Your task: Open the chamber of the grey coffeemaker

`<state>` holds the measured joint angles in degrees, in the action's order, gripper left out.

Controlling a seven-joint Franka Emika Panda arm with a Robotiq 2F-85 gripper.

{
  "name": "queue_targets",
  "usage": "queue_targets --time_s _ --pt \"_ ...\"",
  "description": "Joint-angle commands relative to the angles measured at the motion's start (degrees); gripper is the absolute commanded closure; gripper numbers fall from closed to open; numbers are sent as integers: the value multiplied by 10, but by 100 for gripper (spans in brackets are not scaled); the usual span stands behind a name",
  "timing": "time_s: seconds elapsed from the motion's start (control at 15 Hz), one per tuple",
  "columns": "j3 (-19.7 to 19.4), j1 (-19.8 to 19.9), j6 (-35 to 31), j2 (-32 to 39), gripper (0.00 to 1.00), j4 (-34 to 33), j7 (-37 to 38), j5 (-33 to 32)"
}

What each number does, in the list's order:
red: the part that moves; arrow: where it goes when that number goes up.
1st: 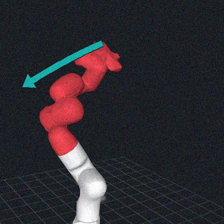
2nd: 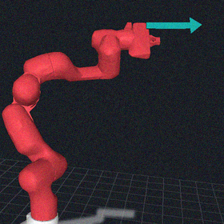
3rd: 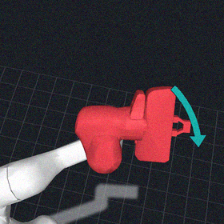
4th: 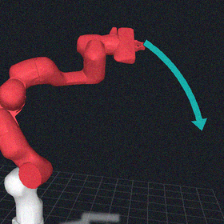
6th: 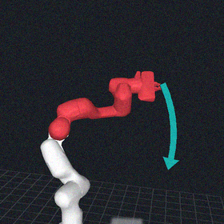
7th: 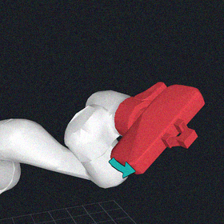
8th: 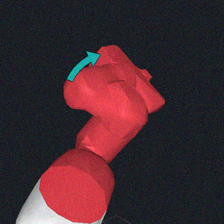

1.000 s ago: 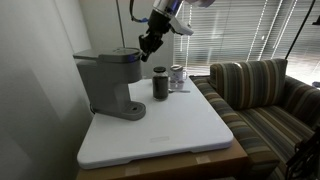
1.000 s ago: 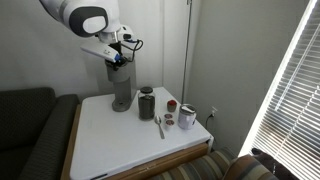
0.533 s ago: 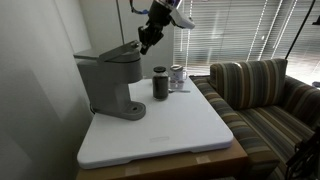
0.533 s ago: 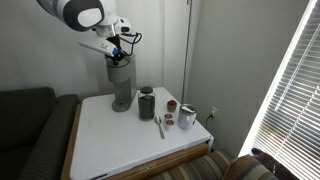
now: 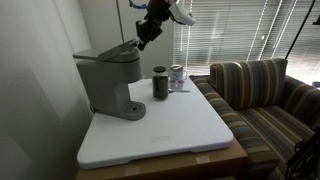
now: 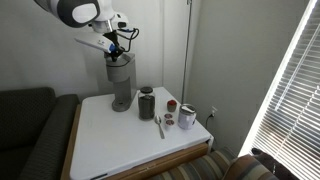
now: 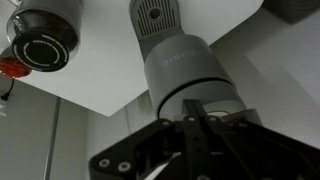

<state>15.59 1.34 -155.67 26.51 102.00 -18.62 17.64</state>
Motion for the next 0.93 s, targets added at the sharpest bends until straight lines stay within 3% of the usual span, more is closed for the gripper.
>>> queue_targets --time_s 0.0,0.87 --pt "26 16 -23 -2 100 15 -15 32" --pt "62 38 -112 -12 100 50 -23 108"
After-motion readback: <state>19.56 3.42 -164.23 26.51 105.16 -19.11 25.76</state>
